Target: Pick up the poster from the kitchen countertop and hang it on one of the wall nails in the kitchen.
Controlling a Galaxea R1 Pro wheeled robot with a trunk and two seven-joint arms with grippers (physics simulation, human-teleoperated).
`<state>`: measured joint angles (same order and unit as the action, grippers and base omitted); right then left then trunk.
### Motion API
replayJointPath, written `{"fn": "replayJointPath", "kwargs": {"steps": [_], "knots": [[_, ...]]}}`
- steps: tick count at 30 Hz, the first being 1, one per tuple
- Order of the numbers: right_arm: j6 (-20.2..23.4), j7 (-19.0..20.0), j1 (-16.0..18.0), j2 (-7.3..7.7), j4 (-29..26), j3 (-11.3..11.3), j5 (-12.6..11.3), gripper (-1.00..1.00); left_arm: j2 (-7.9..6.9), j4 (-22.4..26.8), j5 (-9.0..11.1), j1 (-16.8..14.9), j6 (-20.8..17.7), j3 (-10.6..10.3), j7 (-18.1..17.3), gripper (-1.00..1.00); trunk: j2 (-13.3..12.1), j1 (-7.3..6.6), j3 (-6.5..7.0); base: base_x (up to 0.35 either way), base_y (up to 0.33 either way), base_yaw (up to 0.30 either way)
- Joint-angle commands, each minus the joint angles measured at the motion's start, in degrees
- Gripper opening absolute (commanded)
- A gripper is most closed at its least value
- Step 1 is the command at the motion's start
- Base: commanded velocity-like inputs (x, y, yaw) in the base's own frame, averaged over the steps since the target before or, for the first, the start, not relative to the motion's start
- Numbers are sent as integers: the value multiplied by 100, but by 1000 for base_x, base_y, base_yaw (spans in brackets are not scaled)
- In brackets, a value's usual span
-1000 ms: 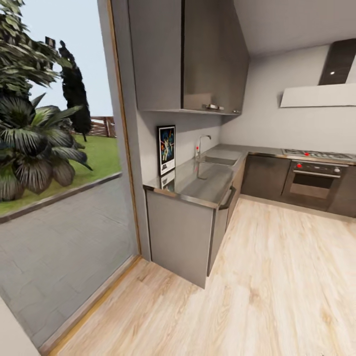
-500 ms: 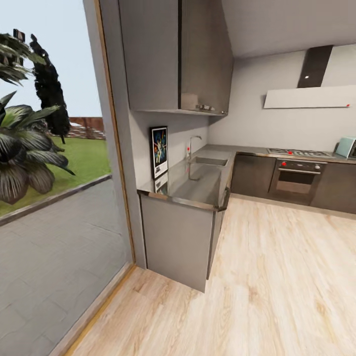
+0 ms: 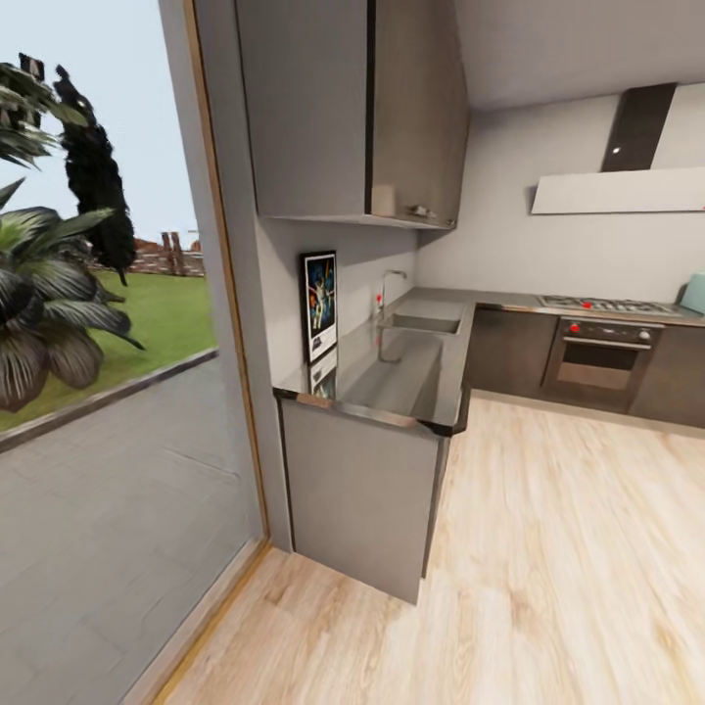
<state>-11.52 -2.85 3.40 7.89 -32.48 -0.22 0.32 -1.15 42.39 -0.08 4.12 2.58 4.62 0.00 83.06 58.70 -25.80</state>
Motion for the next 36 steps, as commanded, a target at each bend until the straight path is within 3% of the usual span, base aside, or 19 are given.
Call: {"fn": "replayJointPath", "kwargs": {"steps": [1, 3, 4, 5, 8, 12, 17, 19, 21, 26, 28, 29, 30, 32, 33, 36], "knots": [[-17, -14, 3, 1, 2, 3, 3, 100, 1, 6, -1, 1, 10, 4, 0, 100, 2, 3, -5, 287, -164, 0], [-17, -14, 3, 3, 0, 0, 3, 100, 1, 6, -1, 1, 12, 4, 0, 100, 2, 3, -5, 286, -166, 0], [-172, -10, 3, 5, 0, -313, 3, 100, 1, 16, 1, 1, 62, 10, 0, 100, 2, 3, -5, 109, -55, 0], [-172, -10, 3, 5, 0, -313, 3, 100, 1, 16, 1, 1, 62, 10, 0, 100, 2, 3, -5, 109, -55, 0], [-384, -1, 3, 6, -5, -877, 3, 100, 8, 107, 15, 1, 501, -23, -3, 100, 2, 3, -5, 54, -27, 0], [-585, -2, 4, 12, -11, -1186, 3, 100, 32, 359, 19, 1, 915, -72, -3, 100, 2, 3, -5, 21, -11, 0], [-814, -4, 5, 24, -79, -1502, 3, 100, 67, 1700, 23, 1, 1050, -48, -23, 100, 2, 3, -5, 7, -3, 0], [-859, -7, 4, 42, -223, -1578, 9, 100, 73, 2529, 24, 1, 713, -54, -31, 100, 2, 3, -5, 2, -1, 0], [-886, -11, 3, 66, -344, -1631, 23, 100, 84, 3493, 28, 1, -109, -118, -49, 100, 2, 3, -5, 1, 0, 0], [-910, -13, -4, 178, -315, -1683, 19, 100, 293, 4360, 33, -54, -987, -163, -150, 100, 2, 3, -5, 0, 0, 0], [-929, -13, -4, 245, -258, -1796, 13, 100, 375, 4479, 33, -212, -1135, -170, -201, 100, 2, 3, -5, 0, 0, 0], [-970, -11, -5, 293, -206, -2034, 9, 100, 479, 4554, 34, -474, -1307, -175, -244, 100, 2, 3, -5, 0, 0, 0], [-1077, 34, -6, 359, -89, -2833, 22, 100, 902, 4639, 34, -1452, -2235, -191, -306, 100, 2, 3, -5, 0, 0, 0], [-1102, 49, -6, 372, -34, -3010, 30, 100, 1015, 4618, 32, -2030, -2674, -207, -314, 100, 2, 3, -5, 0, 0, 0], [-1113, 55, -8, 378, 11, -3080, 33, 100, 1058, 4523, 30, -2577, -2928, -230, -315, 100, 2, 3, -5, 0, 0, 0], [-1129, 61, -12, 387, 70, -3158, 36, 100, 1097, 4262, 28, -3398, -3286, -258, -311, 100, 2, 3, -5, 0, 0, 0]]}}
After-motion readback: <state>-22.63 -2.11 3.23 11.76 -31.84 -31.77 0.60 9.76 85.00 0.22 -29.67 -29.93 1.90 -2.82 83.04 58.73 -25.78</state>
